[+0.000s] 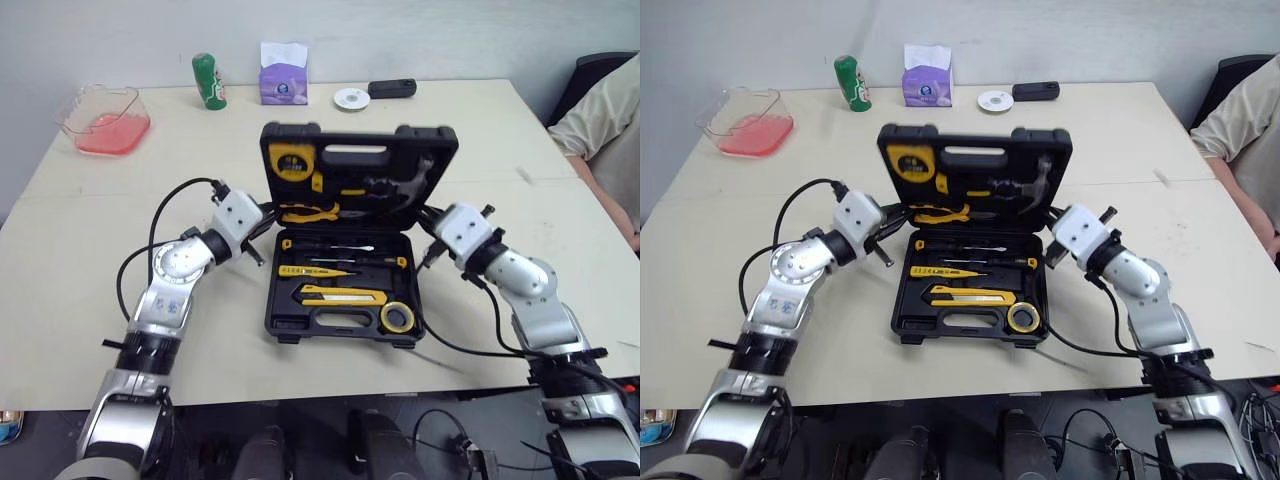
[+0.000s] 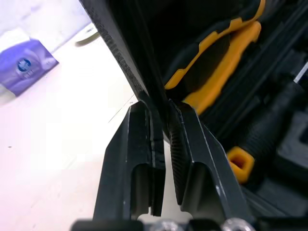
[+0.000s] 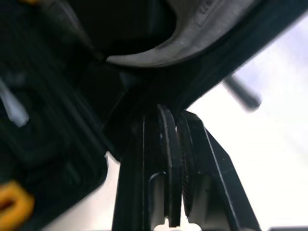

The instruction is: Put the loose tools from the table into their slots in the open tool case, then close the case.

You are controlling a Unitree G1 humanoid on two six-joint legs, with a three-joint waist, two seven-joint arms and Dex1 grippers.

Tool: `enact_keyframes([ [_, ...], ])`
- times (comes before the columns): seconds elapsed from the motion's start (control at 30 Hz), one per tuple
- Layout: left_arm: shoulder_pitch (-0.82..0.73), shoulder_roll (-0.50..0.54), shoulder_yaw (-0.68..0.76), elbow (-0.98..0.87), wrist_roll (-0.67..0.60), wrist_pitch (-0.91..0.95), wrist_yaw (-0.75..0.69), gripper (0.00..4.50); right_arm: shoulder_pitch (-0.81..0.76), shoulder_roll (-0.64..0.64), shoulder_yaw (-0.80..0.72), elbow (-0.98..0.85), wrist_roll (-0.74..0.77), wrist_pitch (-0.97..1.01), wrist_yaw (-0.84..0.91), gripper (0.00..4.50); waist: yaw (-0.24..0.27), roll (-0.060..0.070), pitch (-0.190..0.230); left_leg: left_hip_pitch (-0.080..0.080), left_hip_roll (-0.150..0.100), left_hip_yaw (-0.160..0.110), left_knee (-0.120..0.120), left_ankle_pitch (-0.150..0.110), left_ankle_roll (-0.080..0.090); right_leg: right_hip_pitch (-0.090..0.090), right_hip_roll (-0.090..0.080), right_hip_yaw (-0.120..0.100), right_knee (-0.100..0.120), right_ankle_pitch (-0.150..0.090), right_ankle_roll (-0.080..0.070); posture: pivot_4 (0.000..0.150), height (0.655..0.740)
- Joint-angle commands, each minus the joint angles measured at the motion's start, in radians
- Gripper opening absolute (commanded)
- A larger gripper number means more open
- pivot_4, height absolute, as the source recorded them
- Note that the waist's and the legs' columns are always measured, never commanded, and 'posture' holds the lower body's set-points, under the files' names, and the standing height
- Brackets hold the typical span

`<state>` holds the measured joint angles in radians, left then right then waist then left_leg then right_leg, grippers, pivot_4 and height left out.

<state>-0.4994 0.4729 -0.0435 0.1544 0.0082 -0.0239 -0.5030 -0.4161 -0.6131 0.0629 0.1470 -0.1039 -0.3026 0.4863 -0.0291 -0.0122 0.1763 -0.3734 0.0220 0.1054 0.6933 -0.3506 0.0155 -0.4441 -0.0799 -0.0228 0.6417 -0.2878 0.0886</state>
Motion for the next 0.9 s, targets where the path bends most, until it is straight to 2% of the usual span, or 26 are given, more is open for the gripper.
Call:
enact_keyframes([
  [0.03, 0.062, 0.039, 0.066, -0.174, -0.073, 0.081, -0.037, 2.29, 0.037, -0.055, -0.030, -0.109, 0.024, -0.147, 0.046, 0.79, 0.000, 0.000, 0.000, 0.001, 0.000, 0.001, -0.001, 0.000, 0.000, 0.000, 0.000, 0.001, 0.000, 0.000, 0.000, 0.150, 0.7400],
  [0.1, 0.146, 0.087, 0.137, -0.352, -0.285, 0.313, -0.133, 3.20, 0.120, -0.124, -0.094, -0.234, 0.102, -0.153, 0.107, 1.57, 0.000, 0.000, 0.000, 0.001, 0.001, 0.000, -0.003, 0.000, 0.000, 0.000, 0.001, 0.003, -0.001, 0.000, -0.001, 0.150, 0.7400],
  [0.13, 0.220, 0.164, 0.192, -0.457, -0.411, 0.434, -0.216, 3.66, 0.215, -0.196, -0.136, -0.339, 0.215, -0.084, 0.201, 2.04, 0.000, 0.000, 0.000, 0.001, 0.003, 0.000, -0.005, 0.000, -0.001, 0.000, 0.001, 0.005, -0.002, -0.001, -0.001, 0.150, 0.7400],
  [0.17, 0.312, 0.247, 0.270, -0.549, -0.501, 0.505, -0.305, 4.17, 0.335, -0.272, -0.204, -0.445, 0.326, -0.018, 0.299, 2.08, 0.001, 0.000, 0.001, 0.001, 0.004, 0.000, -0.006, -0.001, -0.001, 0.000, 0.001, 0.005, -0.003, -0.001, -0.002, 0.150, 0.7400],
  [0.23, 0.453, 0.368, 0.387, -0.641, -0.606, 0.614, -0.402, 4.17, 0.547, -0.374, -0.326, -0.579, 0.487, 0.109, 0.447, 2.08, 0.002, 0.000, 0.001, 0.003, 0.006, -0.002, -0.010, -0.002, -0.003, 0.001, 0.002, 0.004, -0.005, -0.002, -0.004, 0.150, 0.7400],
  [0.3, 0.557, 0.441, 0.469, -0.668, -0.682, 0.718, -0.447, 4.17, 0.700, -0.415, -0.426, -0.634, 0.558, 0.182, 0.527, 2.08, 0.004, 0.000, 0.000, 0.005, 0.007, -0.004, -0.011, -0.002, -0.003, 0.005, 0.002, 0.002, -0.009, -0.004, -0.007, 0.150, 0.7400],
  [0.37, 0.645, 0.497, 0.543, -0.662, -0.762, 0.818, -0.512, 4.17, 0.802, -0.421, -0.492, -0.681, 0.633, 0.287, 0.554, 2.08, 0.003, -0.002, 0.003, 0.021, 0.007, -0.008, -0.010, -0.003, -0.003, 0.024, 0.002, -0.001, -0.016, -0.005, -0.008, 0.150, 0.7400],
  [0.4, 0.667, 0.514, 0.573, -0.643, -0.786, 0.850, -0.529, 4.17, 0.852, -0.420, -0.519, -0.713, 0.683, 0.360, 0.563, 2.08, 0.005, -0.003, 0.004, 0.028, 0.007, -0.011, -0.012, -0.010, 0.003, 0.033, 0.002, -0.003, -0.020, -0.005, -0.009, 0.150, 0.7400],
  [0.43, 0.663, 0.521, 0.585, -0.615, -0.799, 0.875, -0.520, 4.17, 0.889, -0.418, -0.538, -0.745, 0.728, 0.425, 0.565, 2.08, 0.007, -0.003, 0.005, 0.038, 0.008, -0.011, -0.013, -0.011, 0.003, 0.043, 0.002, -0.004, -0.021, -0.006, -0.010, 0.150, 0.7400],
  [0.5, 0.613, 0.519, 0.571, -0.558, -0.788, 0.886, -0.474, 4.17, 0.923, -0.410, -0.549, -0.791, 0.774, 0.503, 0.557, 2.08, 0.018, -0.003, 0.004, 0.046, 0.008, -0.013, -0.014, -0.015, -0.002, 0.051, 0.001, -0.004, -0.023, -0.016, -0.028, 0.150, 0.7400],
  [0.67, 0.443, 0.496, 0.456, -0.448, -0.720, 0.831, -0.426, 4.17, 0.911, -0.391, -0.509, -0.840, 0.813, 0.640, 0.510, 2.08, 0.035, -0.003, 0.004, 0.041, 0.008, -0.013, -0.014, -0.015, -0.004, 0.045, 0.000, -0.005, -0.020, -0.014, -0.025, 0.150, 0.7400],
  [0.7, 0.379, 0.478, 0.413, -0.410, -0.697, 0.816, -0.407, 3.92, 0.908, -0.386, -0.486, -0.844, 0.823, 0.668, 0.505, 1.84, 0.035, -0.003, 0.004, 0.039, 0.008, -0.013, -0.014, -0.013, -0.003, 0.043, 0.000, -0.005, -0.019, -0.008, -0.015, 0.150, 0.7400],
  [0.77, 0.283, 0.447, 0.348, -0.349, -0.660, 0.796, -0.382, 3.40, 0.896, -0.387, -0.450, -0.850, 0.830, 0.713, 0.501, 1.31, 0.036, -0.003, 0.004, 0.034, 0.008, -0.012, -0.014, -0.011, -0.006, 0.037, 0.000, -0.005, -0.019, -0.009, -0.015, 0.150, 0.7400],
  [0.87, 0.077, 0.364, 0.185, -0.199, -0.530, 0.732, -0.333, 2.05, 0.838, -0.386, -0.355, -0.836, 0.798, 0.759, 0.487, 0.00, 0.036, -0.004, 0.003, 0.029, 0.008, -0.012, -0.014, -0.011, -0.006, 0.033, 0.001, -0.006, -0.018, -0.009, -0.015, 0.150, 0.7400],
  [0.9, 0.011, 0.333, 0.139, -0.145, -0.492, 0.713, -0.324, 1.62, 0.811, -0.380, -0.324, -0.826, 0.781, 0.766, 0.478, 0.00, 0.035, -0.004, 0.004, 0.029, 0.007, -0.012, -0.012, -0.011, -0.006, 0.033, 0.002, -0.006, -0.018, -0.008, -0.014, 0.150, 0.7400],
])
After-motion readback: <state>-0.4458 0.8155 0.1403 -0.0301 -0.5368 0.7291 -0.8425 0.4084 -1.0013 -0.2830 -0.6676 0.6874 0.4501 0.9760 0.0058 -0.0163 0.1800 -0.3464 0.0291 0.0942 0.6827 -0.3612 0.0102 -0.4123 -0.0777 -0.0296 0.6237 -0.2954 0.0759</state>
